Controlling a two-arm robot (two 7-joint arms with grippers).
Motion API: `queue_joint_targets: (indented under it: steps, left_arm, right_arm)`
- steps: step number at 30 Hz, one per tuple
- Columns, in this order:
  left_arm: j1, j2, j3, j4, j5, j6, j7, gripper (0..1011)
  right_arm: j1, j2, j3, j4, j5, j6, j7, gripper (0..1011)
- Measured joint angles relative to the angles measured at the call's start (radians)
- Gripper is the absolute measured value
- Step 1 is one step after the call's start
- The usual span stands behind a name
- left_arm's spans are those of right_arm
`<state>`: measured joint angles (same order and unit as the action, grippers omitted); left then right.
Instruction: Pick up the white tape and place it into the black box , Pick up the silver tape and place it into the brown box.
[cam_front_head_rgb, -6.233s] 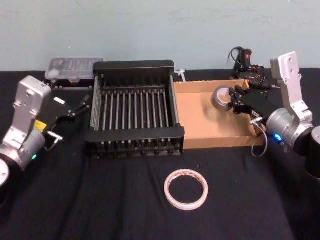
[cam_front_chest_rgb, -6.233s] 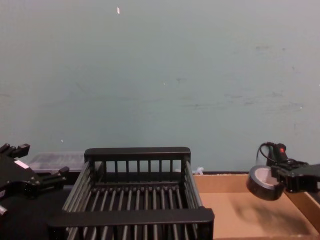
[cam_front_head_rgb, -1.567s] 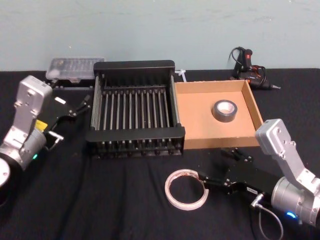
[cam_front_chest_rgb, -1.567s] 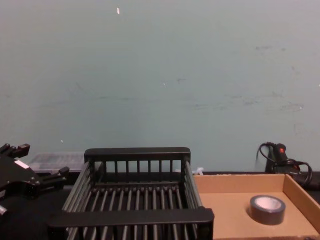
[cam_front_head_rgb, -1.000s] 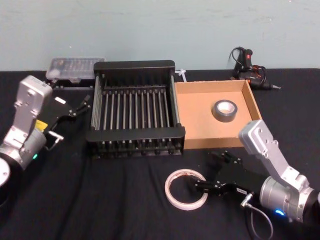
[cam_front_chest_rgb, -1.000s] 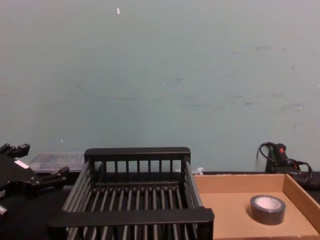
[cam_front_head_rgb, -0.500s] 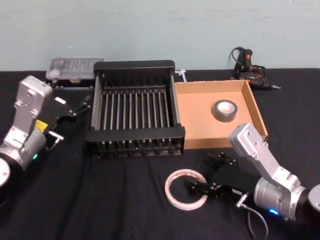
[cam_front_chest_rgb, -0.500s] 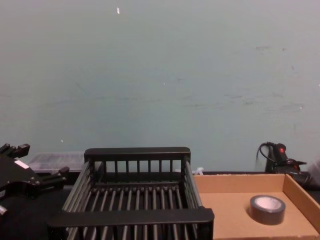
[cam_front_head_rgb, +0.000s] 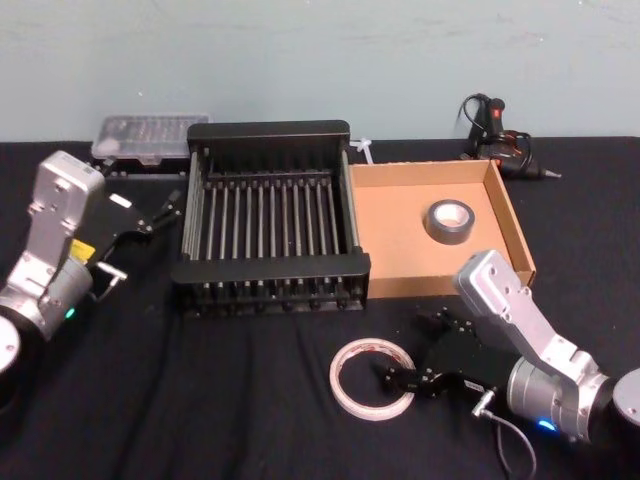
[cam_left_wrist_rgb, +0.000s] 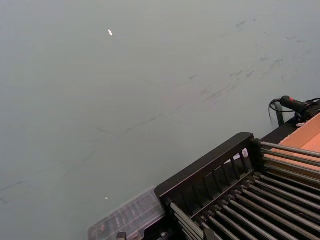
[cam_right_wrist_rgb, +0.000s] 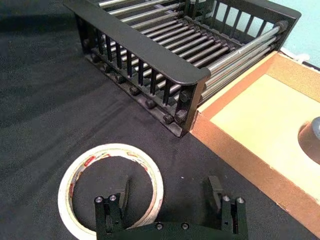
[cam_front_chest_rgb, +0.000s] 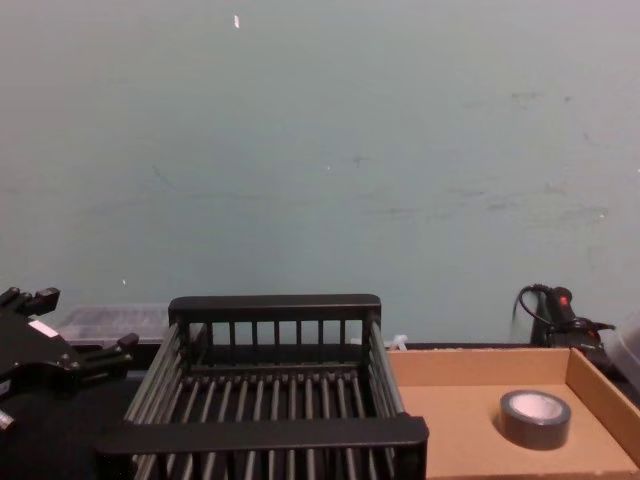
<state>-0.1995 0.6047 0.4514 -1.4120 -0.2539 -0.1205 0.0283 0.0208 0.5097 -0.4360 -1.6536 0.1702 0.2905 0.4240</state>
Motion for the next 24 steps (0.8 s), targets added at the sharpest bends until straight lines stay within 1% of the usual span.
queue_joint_targets:
  steps: [10,24]
  left_arm:
    - [0.0,0.0,0.0,0.0,0.0,0.0,0.0,1001]
    - [0.0,0.0,0.0,0.0,0.0,0.0,0.0,1001]
  right_arm:
    - [-0.002,-0.005,0.003,0.006,-0.018,-0.002,0.001,1002]
    - [-0.001,-0.009,0.007,0.012,-0.026,-0.001,0.01,1003]
